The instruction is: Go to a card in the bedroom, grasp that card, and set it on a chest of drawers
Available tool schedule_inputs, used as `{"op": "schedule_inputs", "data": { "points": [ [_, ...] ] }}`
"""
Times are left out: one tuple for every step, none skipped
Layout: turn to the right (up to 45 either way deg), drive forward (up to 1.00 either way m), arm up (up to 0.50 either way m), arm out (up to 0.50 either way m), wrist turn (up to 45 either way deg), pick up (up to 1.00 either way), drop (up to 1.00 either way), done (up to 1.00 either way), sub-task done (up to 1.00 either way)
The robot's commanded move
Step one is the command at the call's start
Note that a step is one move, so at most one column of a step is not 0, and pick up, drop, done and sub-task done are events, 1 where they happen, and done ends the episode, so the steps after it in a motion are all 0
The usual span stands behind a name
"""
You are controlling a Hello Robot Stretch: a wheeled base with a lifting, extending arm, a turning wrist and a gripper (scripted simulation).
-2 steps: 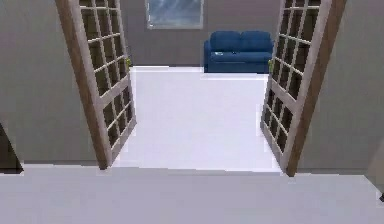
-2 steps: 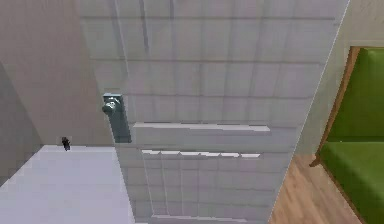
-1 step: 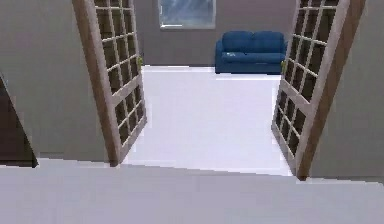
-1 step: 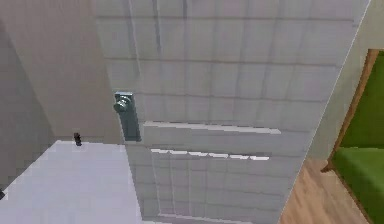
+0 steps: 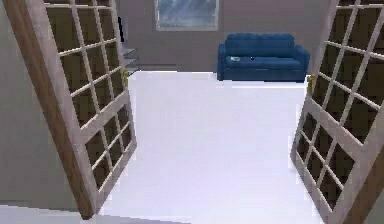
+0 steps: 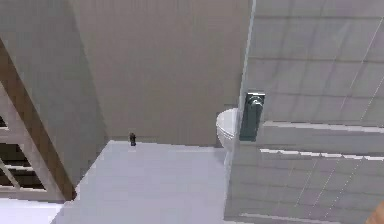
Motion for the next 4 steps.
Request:
{"op": "schedule_inputs", "data": {
  "points": [
    [-39.0,0.00,0.00,0.00,0.0,0.00,0.00,0.00,0.00],
    [0.0,0.60,0.00,0.00,0.0,0.00,0.00,0.00,0.00],
    [-45.0,0.00,0.00,0.00,0.0,0.00,0.00,0.00,0.00],
    [-18.0,0.00,0.00,0.00,0.0,0.00,0.00,0.00,0.00]
  ]
}}
